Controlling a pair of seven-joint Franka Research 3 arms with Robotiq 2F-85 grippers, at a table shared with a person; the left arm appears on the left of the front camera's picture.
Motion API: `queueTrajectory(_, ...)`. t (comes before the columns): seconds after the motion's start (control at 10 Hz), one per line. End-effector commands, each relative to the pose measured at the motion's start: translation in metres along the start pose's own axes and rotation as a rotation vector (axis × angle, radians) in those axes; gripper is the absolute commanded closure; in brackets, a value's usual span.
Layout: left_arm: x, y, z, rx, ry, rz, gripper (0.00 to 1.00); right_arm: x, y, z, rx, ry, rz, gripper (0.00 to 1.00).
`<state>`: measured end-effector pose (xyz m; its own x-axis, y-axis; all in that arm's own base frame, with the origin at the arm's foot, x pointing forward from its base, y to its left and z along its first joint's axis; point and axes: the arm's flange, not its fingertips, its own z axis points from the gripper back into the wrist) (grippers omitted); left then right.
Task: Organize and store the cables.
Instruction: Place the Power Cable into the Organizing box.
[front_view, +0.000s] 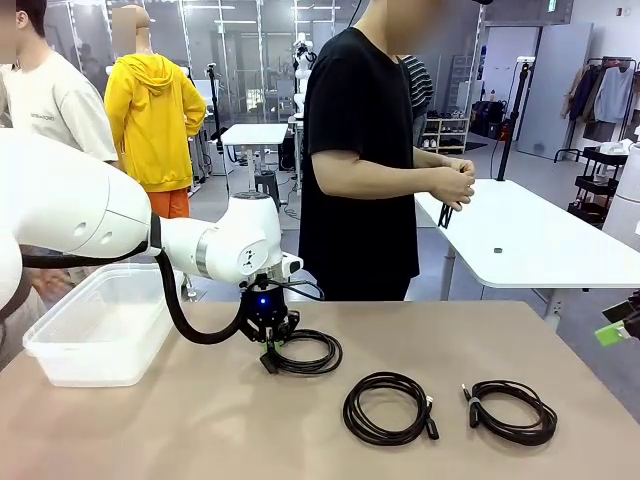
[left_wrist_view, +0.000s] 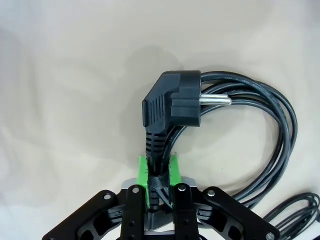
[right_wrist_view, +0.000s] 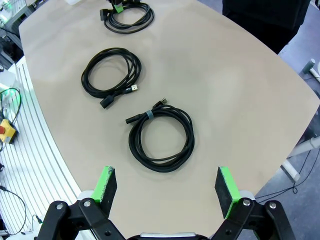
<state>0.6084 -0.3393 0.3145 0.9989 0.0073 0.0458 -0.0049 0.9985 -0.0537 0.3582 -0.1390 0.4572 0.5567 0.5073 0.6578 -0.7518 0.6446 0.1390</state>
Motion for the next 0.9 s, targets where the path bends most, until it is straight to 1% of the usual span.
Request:
queueTrajectory(0.0,0.001,0.001,0.008,0.052,-0.015,0.017,1.00,0.003,-0.001,0.000,0.006,-0.011,-0.020,0.00)
queueTrajectory(0.1,-0.004,0.002,0.033,-0.012,-0.018,0.016,1.00,0.003,-0.001,0.000,0.006,-0.011,-0.020,0.00)
queueTrajectory(0.2,-0.012,0.012,0.077,-0.031,-0.070,-0.020,1.00,0.003,-0.001,0.000,0.006,-0.011,-0.020,0.00)
queueTrajectory(0.4,-0.024,0.031,0.155,-0.017,-0.148,-0.149,1.00,0.003,-0.001,0.000,0.006,-0.011,-0.020,0.00)
queueTrajectory(0.6,-0.033,0.052,0.205,0.007,-0.212,-0.212,1.00,0.003,-0.001,0.000,0.006,-0.011,-0.020,0.00)
queueTrajectory(0.8,-0.037,0.090,0.233,0.028,-0.250,-0.241,1.00,0.003,-0.001,0.000,0.006,-0.011,-0.020,0.00)
